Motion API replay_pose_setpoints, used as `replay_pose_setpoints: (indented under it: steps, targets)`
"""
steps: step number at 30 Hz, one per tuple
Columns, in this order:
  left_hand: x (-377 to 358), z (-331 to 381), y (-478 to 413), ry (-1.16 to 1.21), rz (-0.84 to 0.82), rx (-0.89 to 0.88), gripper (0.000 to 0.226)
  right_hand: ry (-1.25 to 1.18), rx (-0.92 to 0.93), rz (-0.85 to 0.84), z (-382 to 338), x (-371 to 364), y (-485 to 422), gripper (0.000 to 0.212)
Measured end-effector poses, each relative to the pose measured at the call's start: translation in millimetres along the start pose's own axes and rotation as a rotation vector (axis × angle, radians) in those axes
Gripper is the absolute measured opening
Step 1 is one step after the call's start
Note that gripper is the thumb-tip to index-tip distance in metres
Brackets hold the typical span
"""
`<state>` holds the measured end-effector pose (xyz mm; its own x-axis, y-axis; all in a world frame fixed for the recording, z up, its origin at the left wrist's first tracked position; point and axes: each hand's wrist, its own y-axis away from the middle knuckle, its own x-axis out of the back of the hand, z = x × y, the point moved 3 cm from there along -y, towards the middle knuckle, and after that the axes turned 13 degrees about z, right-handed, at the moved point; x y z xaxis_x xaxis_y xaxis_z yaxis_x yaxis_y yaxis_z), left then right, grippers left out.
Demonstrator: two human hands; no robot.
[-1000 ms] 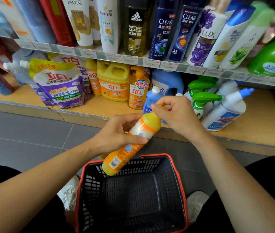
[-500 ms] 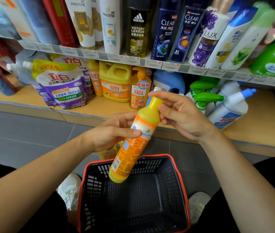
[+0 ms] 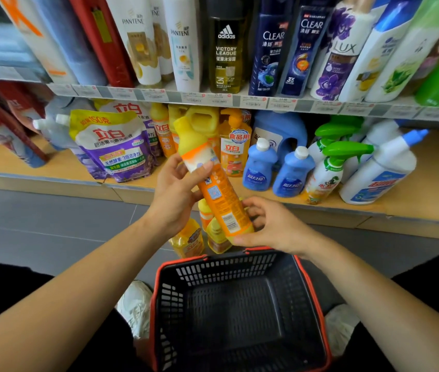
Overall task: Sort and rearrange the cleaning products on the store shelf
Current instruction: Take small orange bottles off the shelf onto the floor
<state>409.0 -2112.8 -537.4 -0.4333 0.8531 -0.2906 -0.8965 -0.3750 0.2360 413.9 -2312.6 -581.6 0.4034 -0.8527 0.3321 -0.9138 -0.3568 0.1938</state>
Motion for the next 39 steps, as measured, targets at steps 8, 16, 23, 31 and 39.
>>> replay_pose_setpoints:
  steps: [8, 16, 23, 31, 39]
  targets:
    - [6.2, 3.0, -9.8, 0.014, 0.021, 0.008, 0.056, -0.046, 0.149, 0.278, -0.3, -4.8, -5.8, 0.062]
    - [25.0, -14.1, -27.4, -0.566, 0.084, 0.186, 0.044, -0.223, 0.298, 0.589, -19.4, 28.2, -2.6, 0.053]
    - [-0.5, -3.5, -9.8, -0.551, -0.086, -0.101, 0.020, -0.253, 0.416, 0.518, -31.8, 26.2, 0.9, 0.038]
    - [-22.0, -1.2, 17.8, -0.448, -0.233, -0.095, 0.032, -0.041, 0.489, 0.486, -35.4, 13.8, 7.7, 0.059]
    - [-15.2, -4.3, 20.9, -0.549, -0.204, -0.103, 0.051, 0.111, 0.494, 0.406, -41.4, 6.2, 8.8, 0.060]
